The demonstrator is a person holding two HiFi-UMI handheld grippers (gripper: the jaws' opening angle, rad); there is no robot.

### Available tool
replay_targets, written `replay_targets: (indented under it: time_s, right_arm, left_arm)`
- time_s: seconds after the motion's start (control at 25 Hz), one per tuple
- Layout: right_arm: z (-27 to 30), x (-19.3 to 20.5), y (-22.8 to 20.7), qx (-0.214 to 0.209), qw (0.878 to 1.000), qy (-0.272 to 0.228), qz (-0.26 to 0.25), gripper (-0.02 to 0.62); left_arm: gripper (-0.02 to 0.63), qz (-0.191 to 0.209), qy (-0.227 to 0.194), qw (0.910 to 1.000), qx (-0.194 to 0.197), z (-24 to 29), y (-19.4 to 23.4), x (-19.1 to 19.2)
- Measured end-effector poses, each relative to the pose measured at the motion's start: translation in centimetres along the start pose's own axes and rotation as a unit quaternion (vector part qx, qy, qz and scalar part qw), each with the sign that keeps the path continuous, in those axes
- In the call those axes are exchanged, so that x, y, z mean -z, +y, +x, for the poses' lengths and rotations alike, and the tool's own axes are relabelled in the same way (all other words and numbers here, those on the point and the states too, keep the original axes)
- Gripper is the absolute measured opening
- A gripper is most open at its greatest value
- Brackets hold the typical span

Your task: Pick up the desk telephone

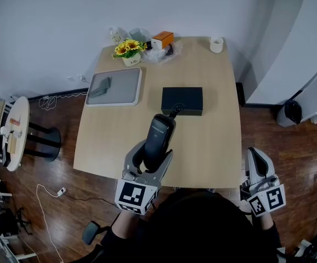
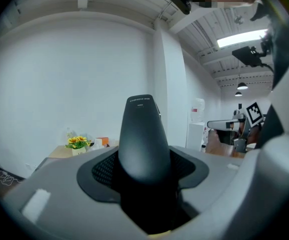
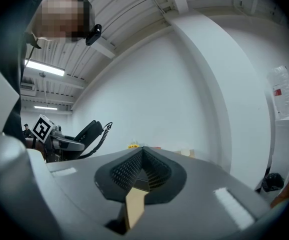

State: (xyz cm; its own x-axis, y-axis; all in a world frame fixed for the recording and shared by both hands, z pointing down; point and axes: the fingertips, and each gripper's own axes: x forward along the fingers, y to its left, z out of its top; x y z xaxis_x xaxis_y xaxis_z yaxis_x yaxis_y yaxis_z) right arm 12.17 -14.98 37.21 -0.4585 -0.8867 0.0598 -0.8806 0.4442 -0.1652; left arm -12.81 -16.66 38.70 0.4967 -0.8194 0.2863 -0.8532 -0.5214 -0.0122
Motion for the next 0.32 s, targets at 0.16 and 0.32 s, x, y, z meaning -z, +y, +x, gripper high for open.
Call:
replay_targets:
  time_s: [0.16, 0.32]
  right_arm:
    - [0.02, 0.17, 0.03, 0.000, 1.000, 0.000, 0.000, 0.000]
    - [0.27, 0.31, 0.08, -0.001, 1.000, 0.001, 0.000, 0.000]
  left_arm:
    - [0.264, 0.002, 0.002, 1.0000, 0.002, 0.07, -0.01, 0.21]
    - [0.263, 0.002, 0.004, 1.0000, 0.002, 0.17, 0.13, 0.41]
